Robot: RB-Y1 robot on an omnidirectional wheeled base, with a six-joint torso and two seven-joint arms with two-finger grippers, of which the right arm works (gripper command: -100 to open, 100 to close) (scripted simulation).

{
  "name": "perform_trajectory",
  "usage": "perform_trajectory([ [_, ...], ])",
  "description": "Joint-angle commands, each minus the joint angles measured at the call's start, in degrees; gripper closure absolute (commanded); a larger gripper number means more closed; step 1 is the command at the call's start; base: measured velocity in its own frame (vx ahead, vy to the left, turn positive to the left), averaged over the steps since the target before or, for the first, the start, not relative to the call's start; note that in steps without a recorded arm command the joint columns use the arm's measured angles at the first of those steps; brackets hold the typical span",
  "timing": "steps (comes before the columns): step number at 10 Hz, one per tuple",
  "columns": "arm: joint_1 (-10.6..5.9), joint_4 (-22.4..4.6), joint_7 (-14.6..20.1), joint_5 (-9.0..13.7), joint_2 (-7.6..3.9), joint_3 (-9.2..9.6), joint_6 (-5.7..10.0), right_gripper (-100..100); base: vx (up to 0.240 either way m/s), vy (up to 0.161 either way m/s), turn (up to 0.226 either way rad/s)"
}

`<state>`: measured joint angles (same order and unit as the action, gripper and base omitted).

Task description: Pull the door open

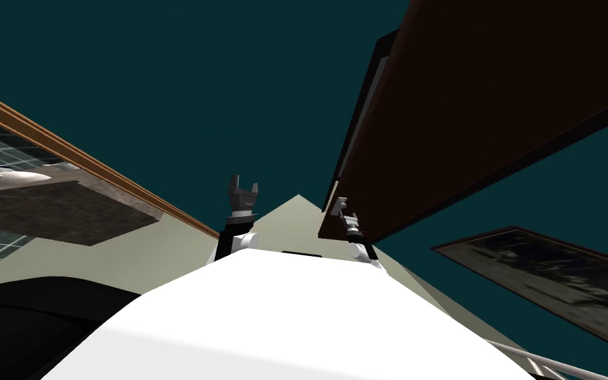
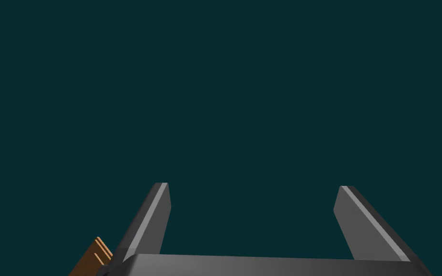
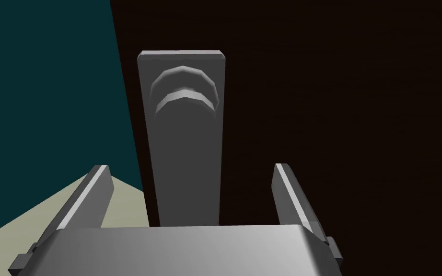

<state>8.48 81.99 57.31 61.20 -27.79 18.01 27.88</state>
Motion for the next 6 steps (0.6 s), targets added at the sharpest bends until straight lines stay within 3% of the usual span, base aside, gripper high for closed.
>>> perform_trajectory([
  [1,0.17,0.79,0.63,-0.29,-0.61,1.4,0.12,-100,-0.21,-0.081,0.104],
  [4,0.47,1.97,1.42,-0.76,-1.49,3.53,0.3,-100,-0.167,-0.095,0.092],
  [5,0.29,1.46,1.46,-0.72,-1.37,3.18,0.39,-100,-0.062,-0.046,0.022],
  [6,-0.01,-0.12,2.91,-0.69,-2.05,2.05,0.94,-100,0.099,0.002,0.215],
])
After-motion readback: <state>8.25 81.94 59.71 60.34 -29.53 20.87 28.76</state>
